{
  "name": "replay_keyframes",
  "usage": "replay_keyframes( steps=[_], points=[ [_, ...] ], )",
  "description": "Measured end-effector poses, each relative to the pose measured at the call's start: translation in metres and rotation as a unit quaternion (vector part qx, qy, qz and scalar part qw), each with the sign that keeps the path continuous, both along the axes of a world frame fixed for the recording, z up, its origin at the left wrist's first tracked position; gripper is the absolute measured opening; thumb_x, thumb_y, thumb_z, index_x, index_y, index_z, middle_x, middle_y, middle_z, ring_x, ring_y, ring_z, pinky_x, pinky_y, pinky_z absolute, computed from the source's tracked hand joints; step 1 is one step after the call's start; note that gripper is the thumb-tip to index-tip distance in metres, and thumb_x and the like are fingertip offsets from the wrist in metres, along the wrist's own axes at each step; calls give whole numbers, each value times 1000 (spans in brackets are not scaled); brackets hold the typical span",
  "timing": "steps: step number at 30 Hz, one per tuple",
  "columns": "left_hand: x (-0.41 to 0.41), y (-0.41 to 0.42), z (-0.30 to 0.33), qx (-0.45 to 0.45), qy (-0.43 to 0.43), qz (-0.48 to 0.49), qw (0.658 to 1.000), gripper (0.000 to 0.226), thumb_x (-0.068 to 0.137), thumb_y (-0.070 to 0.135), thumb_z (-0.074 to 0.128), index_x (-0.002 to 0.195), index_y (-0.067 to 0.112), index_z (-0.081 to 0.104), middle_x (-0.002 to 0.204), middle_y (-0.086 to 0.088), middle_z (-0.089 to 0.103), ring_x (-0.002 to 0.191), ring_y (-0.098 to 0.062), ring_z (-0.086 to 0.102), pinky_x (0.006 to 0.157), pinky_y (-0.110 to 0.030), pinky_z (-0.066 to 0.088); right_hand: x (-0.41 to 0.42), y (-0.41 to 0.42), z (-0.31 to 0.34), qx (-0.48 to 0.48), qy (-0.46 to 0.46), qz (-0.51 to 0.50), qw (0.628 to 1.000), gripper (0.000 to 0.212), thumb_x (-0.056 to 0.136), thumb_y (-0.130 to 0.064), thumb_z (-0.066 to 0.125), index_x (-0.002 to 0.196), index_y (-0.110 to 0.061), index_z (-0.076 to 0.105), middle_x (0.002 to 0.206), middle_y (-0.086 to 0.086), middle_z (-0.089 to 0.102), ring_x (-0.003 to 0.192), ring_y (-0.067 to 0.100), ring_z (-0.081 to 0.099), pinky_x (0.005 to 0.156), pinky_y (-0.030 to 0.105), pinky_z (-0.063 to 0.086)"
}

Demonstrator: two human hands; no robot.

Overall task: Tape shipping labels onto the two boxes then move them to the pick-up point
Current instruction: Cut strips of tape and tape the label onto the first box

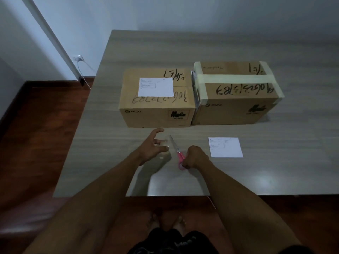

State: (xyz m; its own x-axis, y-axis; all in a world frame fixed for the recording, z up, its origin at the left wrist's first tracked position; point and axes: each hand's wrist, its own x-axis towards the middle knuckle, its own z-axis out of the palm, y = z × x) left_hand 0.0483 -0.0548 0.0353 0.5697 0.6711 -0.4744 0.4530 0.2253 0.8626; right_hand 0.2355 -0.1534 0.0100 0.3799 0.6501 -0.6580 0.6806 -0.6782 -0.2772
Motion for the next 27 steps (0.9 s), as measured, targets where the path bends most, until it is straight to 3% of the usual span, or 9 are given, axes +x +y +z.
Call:
replay_keyframes(
  steps=[5,8,12,15,20,23,27],
  points=[
    [-2,-4,-4,-12,2,-5,1000,69,91,7,75,142,38,41,111,-17,63,76,-18,62,55,-19,47,-8,-12,-13,34,-40,-11,999,45,72,-41,89,92,-14,58,108,11,62,99,32,66,83,39,56],
    [-3,-5,-5,-13,6,-14,1000,70,91,9,76,144,39,40,117,-19,64,82,-19,63,61,-22,48,-11,-15,-16,41,-51,-18,998,44,76,-35,87,103,-7,66,110,13,62,100,33,65,86,42,57],
    [-5,-6,-3,-17,11,-21,1000,72,91,9,75,145,39,39,118,-18,66,88,-19,65,67,-26,48,-16,-13,-7,51,-62,-27,996,38,81,-31,79,106,-10,58,114,11,55,106,34,62,91,43,56],
    [-5,-5,3,-17,12,-23,1000,71,92,7,73,147,36,38,111,-13,68,85,-19,63,66,-25,49,-10,-5,6,50,-33,-61,996,40,78,-23,83,100,-13,52,111,11,57,107,34,63,88,39,57],
    [-7,3,15,-19,6,-15,1000,71,93,5,72,147,36,37,106,-9,69,87,-26,58,65,-29,46,9,8,25,45,-1,-78,996,52,65,-16,95,104,-3,64,104,12,64,92,27,61,69,30,46],
    [-5,12,25,-12,11,-12,1000,71,93,6,71,147,37,36,106,-8,70,87,-22,62,68,-31,47,26,18,40,43,37,-64,996,44,72,-27,93,91,-5,60,93,11,61,84,24,58,62,30,41],
    [-8,28,34,7,18,-11,1000,73,92,4,71,148,38,38,100,-13,64,84,-23,55,67,-33,43,49,27,70,16,77,-5,997,52,68,-46,92,76,-8,58,79,5,51,71,19,48,59,32,31]
  ],
)
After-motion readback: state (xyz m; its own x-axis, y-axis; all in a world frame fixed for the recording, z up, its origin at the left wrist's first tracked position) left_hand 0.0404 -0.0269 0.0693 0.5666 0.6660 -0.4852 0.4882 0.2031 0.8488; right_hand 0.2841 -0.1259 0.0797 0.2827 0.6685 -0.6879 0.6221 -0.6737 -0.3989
